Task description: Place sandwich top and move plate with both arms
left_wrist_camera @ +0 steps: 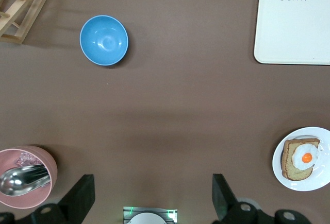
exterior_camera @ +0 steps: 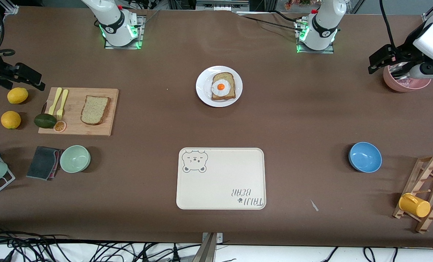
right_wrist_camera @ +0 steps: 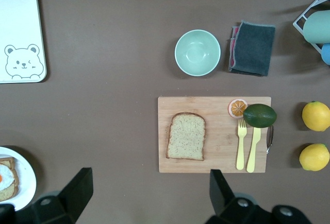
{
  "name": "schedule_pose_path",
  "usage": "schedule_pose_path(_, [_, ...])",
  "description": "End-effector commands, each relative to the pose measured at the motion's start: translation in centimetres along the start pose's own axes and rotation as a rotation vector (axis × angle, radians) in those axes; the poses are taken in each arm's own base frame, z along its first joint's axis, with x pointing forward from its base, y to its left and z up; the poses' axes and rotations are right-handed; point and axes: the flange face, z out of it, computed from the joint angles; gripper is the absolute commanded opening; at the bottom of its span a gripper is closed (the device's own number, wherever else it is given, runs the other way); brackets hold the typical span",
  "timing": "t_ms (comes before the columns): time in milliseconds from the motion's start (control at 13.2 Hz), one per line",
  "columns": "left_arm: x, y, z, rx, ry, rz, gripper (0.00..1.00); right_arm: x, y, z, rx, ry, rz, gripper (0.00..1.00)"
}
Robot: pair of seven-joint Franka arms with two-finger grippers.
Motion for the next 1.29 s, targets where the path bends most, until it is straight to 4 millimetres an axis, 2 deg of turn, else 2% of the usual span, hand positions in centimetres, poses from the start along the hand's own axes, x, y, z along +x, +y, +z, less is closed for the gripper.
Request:
schedule_pose_path(0, [-0.2, 0.5, -0.7, -0.015, -0.001, 0.006, 1.0, -0.2, -0.8, -0.4, 0.007, -0.005, 0.0, 1.0])
schedule_pose_path(1215, [-0.1, 0.3, -0.7, -0.017, -0.002, 0.003, 1.0, 0.5, -1.1, 0.6, -0.003, -0.009, -0.023, 0.99])
